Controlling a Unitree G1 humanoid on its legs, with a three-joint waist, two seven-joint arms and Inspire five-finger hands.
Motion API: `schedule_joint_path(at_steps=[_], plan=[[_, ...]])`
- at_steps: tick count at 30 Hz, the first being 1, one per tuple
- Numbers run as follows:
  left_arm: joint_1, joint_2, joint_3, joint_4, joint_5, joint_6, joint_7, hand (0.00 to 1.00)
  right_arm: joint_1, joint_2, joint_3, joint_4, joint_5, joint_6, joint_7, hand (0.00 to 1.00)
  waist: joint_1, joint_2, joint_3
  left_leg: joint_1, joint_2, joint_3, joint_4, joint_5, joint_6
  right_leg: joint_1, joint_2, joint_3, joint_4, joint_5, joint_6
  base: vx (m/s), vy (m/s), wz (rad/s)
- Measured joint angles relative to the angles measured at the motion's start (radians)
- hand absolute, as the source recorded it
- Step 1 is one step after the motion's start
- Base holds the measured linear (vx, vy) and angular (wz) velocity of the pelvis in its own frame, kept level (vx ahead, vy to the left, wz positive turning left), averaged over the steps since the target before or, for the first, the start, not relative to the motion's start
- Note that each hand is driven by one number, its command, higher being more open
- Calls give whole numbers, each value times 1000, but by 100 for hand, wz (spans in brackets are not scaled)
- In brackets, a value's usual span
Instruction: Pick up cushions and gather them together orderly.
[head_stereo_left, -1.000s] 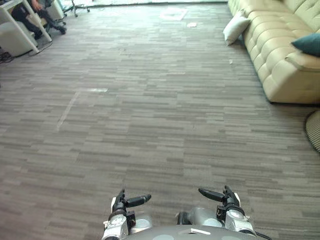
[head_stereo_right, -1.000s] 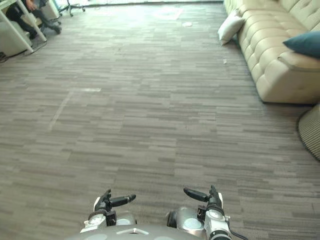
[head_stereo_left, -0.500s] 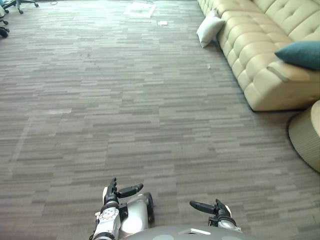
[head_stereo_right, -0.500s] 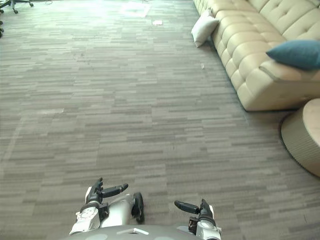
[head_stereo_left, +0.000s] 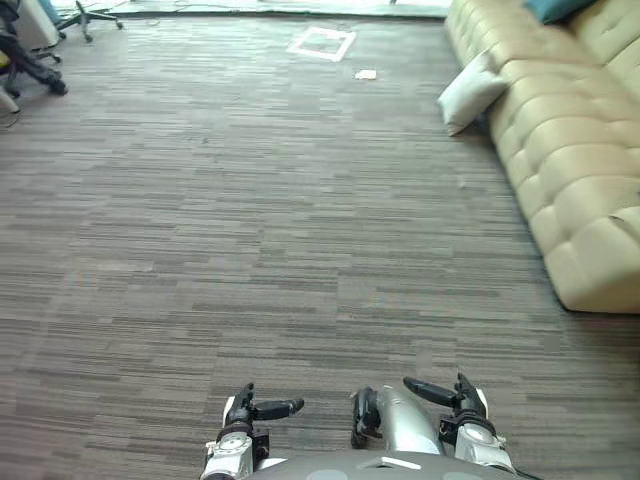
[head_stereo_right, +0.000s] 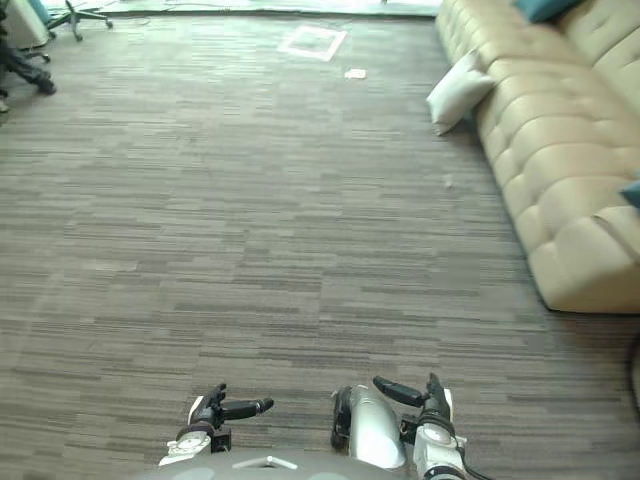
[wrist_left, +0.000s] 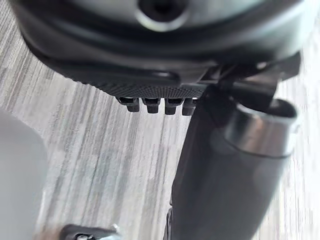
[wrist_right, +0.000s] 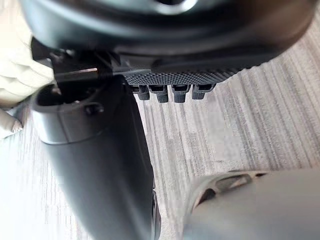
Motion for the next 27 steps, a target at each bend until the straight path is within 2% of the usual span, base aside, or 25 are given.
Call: schedule_joint_path(at_steps=[1,2,3,4,5,6,7,8,9,11,12,13,14,15,16,17,18,19,20,22,23,24,25,26,27], plan=[[-1,-2,14,-26,0,0,-4,100,-10,3,16,18,-1,7,9,100,10,-9,9,-77,30,28,136,-14,12,89,24,14,-64,-5,-6,740,-122,-32],[0,11,12,-56,1,-3,-6,100,-11,12,35,24,0,8,7,100,20,-33,20,-144,34,55,186,-36,39,178,30,29,-135,-6,-8,585,-95,-30],[1,17,12,-62,0,-6,-6,100,-9,21,35,24,0,8,7,100,24,-46,23,-179,35,69,186,-45,52,215,30,35,-165,-6,-8,545,-75,-29],[0,27,14,-83,-2,-15,-3,100,-8,36,35,26,1,8,6,100,31,-67,23,-271,36,105,141,-74,69,283,30,49,-231,-6,-7,423,-49,-23],[0,29,14,-89,-2,-17,-2,100,-8,38,35,27,1,8,6,100,33,-70,24,-294,36,114,120,-81,74,301,30,51,-245,-6,-7,523,-25,-39],[-4,29,15,-111,-3,-25,-3,100,-8,41,35,32,1,9,5,100,45,-76,28,-374,29,154,-25,-103,96,364,28,69,-303,-4,-4,426,19,-37],[-8,28,17,-116,-3,-29,-3,100,-8,42,32,36,1,12,5,100,52,-78,35,-393,19,175,-126,-104,102,393,20,79,-319,-5,0,651,106,-60],[-12,28,20,-123,-5,-31,-1,100,-4,42,29,50,1,14,0,100,66,-84,39,-410,-14,194,-363,-62,115,436,1,94,-333,-17,24,795,212,-65],[-10,19,22,-124,-16,-31,1,100,9,34,30,53,0,16,0,100,67,-75,35,-420,-41,188,-590,55,131,475,-1,119,-341,-36,58,685,196,-63],[-10,18,20,-119,-32,-31,5,100,14,33,32,68,0,16,-1,100,77,-86,26,-414,-58,169,-587,178,175,499,-9,153,-342,-46,75,438,141,-46],[-13,41,16,-113,-34,-29,4,100,17,54,32,73,0,23,-3,100,70,-121,1,-415,-90,183,-585,170,186,489,-49,166,-324,-42,81,785,233,-34],[-18,62,9,-105,-35,-29,2,100,27,76,18,71,1,23,-7,100,65,-157,-12,-416,-107,196,-550,118,214,436,-95,190,-218,-17,122,780,234,-19],[-19,65,11,-101,-36,-27,3,100,27,79,15,71,2,23,-8,100,66,-162,-12,-410,-111,201,-535,97,212,421,-105,196,-169,-8,136,761,245,-15],[-26,71,12,-91,-39,-24,8,100,25,83,10,70,1,23,-11,100,69,-174,-11,-375,-128,212,-509,43,218,362,-131,211,18,34,160,604,220,-9],[-28,75,11,-78,-38,-18,12,100,23,84,11,67,1,22,-11,100,65,-178,-10,-325,-144,217,-504,-2,224,283,-156,227,226,134,181,593,210,-5],[-31,75,10,-68,-38,-16,14,100,23,84,9,63,1,19,-11,100,62,-173,-7,-297,-152,216,-505,-25,223,243,-168,232,327,185,188,585,191,1],[-33,74,4,-46,-37,-5,19,100,26,75,12,46,1,7,-3,100,59,-166,-2,-199,-167,211,-524,-73,224,156,-188,222,532,170,184,563,146,7],[-32,70,-6,-36,-37,0,20,100,30,65,13,33,0,-3,-2,100,51,-146,-1,-118,-168,206,-558,-101,225,96,-188,192,600,135,169,646,133,9],[-19,66,-15,-35,-37,0,21,100,35,58,15,21,1,-11,-1,100,47,-134,-6,-50,-168,200,-610,-114,221,27,-186,150,610,107,153,415,67,11],[-15,69,-38,-18,-37,-1,20,100,33,56,14,12,1,-20,-1,100,38,-126,-6,30,-162,190,-673,-117,215,-50,-179,86,548,59,114,596,-24,21],[-19,72,-40,6,-37,1,17,100,17,51,5,14,1,-21,0,100,26,-124,-4,101,-150,181,-728,-120,205,-125,-166,21,410,29,99,664,-61,31],[-18,72,-40,13,-37,2,17,100,10,51,-1,13,1,-20,1,100,18,-124,-4,130,-144,179,-753,-123,200,-149,-162,-7,336,29,98,726,-132,40],[-19,73,-41,28,-37,3,16,100,3,53,-12,10,2,-21,2,100,11,-122,-3,193,-132,179,-806,-124,196,-185,-146,-53,148,43,104,521,-127,33],[-18,74,-43,30,-36,3,15,100,0,53,-16,11,2,-19,2,100,9,-122,-2,218,-128,179,-826,-125,194,-193,-133,-58,62,63,101,796,-225,37],[-16,75,-49,30,-35,3,14,100,-2,52,-19,11,2,-17,3,100,5,-122,-2,250,-124,174,-841,-134,180,-194,-116,-55,-40,125,89,710,-236,34]])
